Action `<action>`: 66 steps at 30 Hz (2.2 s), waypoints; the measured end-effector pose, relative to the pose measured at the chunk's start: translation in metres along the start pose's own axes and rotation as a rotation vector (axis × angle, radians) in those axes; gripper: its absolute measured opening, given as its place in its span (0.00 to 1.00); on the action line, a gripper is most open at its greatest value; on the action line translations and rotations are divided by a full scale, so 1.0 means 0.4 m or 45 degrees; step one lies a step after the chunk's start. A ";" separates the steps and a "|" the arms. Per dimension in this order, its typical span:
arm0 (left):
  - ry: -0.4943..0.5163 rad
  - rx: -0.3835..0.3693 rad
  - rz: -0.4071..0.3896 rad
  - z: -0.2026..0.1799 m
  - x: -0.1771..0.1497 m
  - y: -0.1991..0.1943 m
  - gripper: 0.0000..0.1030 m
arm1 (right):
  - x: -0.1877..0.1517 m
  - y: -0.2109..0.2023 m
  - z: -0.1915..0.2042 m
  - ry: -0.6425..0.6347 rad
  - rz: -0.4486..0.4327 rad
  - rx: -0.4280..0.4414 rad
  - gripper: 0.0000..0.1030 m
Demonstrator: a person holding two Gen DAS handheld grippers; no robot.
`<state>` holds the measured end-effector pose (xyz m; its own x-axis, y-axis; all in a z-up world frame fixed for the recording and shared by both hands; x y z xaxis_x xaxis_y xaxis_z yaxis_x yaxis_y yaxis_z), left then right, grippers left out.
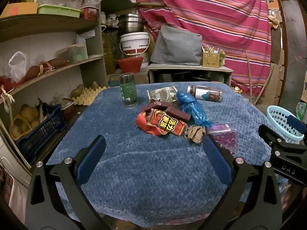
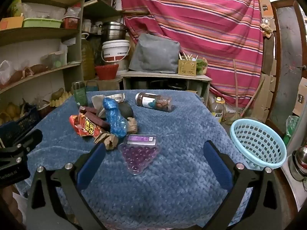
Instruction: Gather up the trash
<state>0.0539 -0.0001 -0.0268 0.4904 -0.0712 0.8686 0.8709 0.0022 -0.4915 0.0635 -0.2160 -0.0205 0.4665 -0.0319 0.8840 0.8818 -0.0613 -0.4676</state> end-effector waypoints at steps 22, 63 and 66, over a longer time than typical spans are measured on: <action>-0.007 -0.005 0.005 -0.001 -0.010 0.008 0.95 | 0.004 -0.008 -0.008 0.000 -0.013 -0.005 0.96; -0.013 -0.006 0.016 0.002 -0.021 0.024 0.95 | -0.005 0.014 -0.001 -0.012 -0.008 -0.011 0.96; -0.014 -0.006 0.015 0.002 -0.021 0.024 0.95 | -0.005 0.012 -0.001 -0.012 -0.007 -0.010 0.96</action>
<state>0.0581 0.0013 -0.0388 0.5013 -0.0602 0.8632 0.8647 -0.0017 -0.5023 0.0668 -0.2168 -0.0245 0.4620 -0.0224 0.8866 0.8840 -0.0691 -0.4624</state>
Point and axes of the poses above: each gripper's, at about its wrist camera, not at the fingertips, and y roughly the way its jaws point, z to its left, x to its top, the point moved 6 cm from there along y, roughly the way its jaws point, and after that the axes turned 3 degrees about z, right-handed, at the moved point
